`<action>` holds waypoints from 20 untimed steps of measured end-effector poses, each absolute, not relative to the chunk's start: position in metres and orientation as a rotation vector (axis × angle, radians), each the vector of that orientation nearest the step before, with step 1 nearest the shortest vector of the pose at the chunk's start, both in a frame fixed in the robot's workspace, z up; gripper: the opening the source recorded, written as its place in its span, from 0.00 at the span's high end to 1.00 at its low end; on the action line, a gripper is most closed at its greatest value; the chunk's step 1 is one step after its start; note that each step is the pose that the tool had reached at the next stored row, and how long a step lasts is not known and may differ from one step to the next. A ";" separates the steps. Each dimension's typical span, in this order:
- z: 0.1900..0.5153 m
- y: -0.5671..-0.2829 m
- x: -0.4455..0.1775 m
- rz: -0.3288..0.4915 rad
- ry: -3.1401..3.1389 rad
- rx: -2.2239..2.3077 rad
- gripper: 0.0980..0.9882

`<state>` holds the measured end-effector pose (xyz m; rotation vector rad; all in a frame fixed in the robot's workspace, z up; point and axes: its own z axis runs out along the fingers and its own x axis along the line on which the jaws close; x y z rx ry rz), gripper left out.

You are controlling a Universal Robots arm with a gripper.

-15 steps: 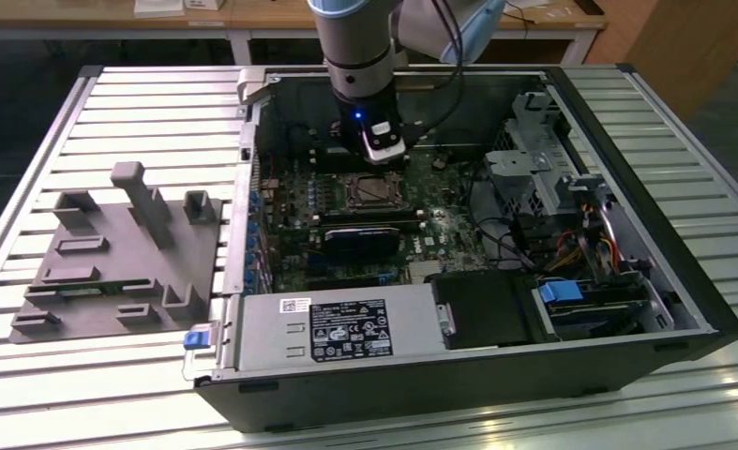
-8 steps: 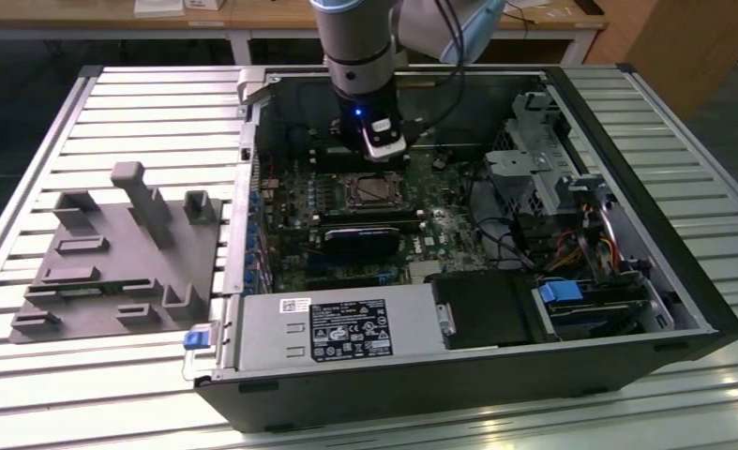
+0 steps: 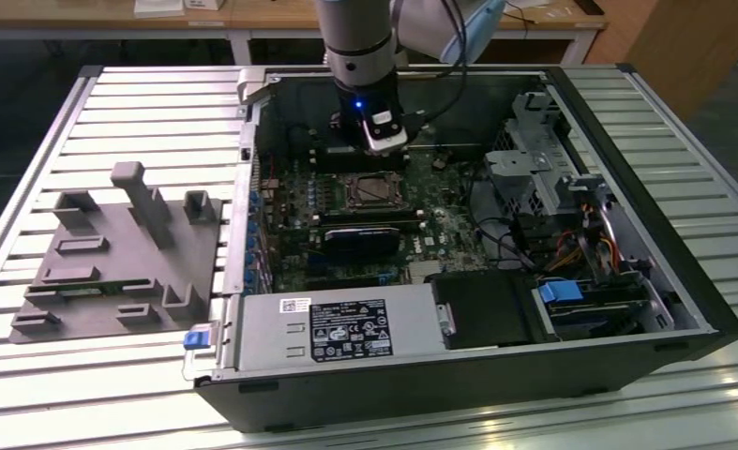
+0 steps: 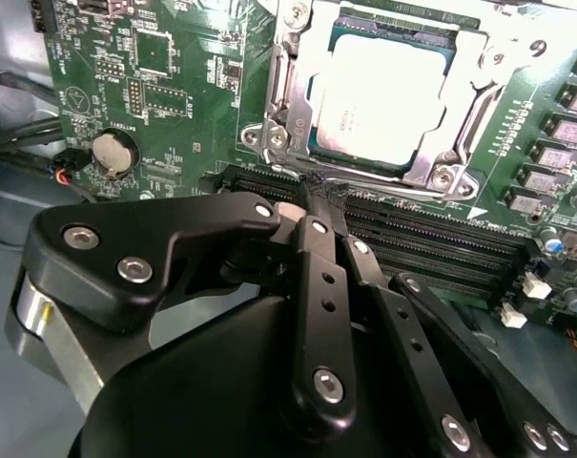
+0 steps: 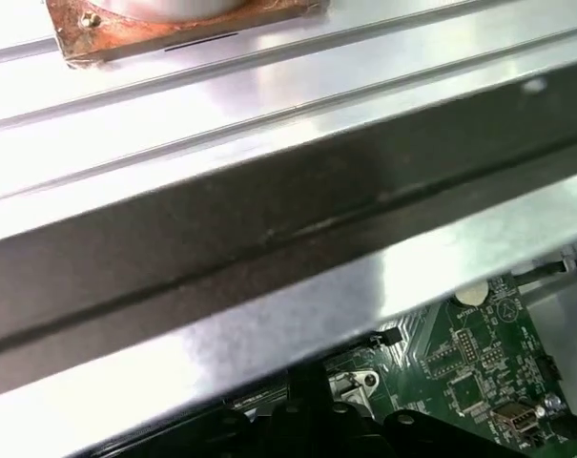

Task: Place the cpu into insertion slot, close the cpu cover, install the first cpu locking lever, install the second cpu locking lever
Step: 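Install the first cpu locking lever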

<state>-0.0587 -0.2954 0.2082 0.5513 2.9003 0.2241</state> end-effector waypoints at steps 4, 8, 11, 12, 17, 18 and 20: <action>0.210 -0.295 -0.059 0.215 2.900 0.551 1.00; 0.210 -0.295 -0.059 0.210 2.900 0.550 1.00; 0.210 -0.295 -0.059 0.208 2.900 0.550 1.00; 0.210 -0.295 -0.059 0.208 2.900 0.550 1.00; 0.210 -0.295 -0.057 0.180 2.924 0.554 1.00; 0.210 -0.295 -0.057 0.173 2.927 0.555 1.00; 0.210 -0.296 -0.057 0.158 2.930 0.555 1.00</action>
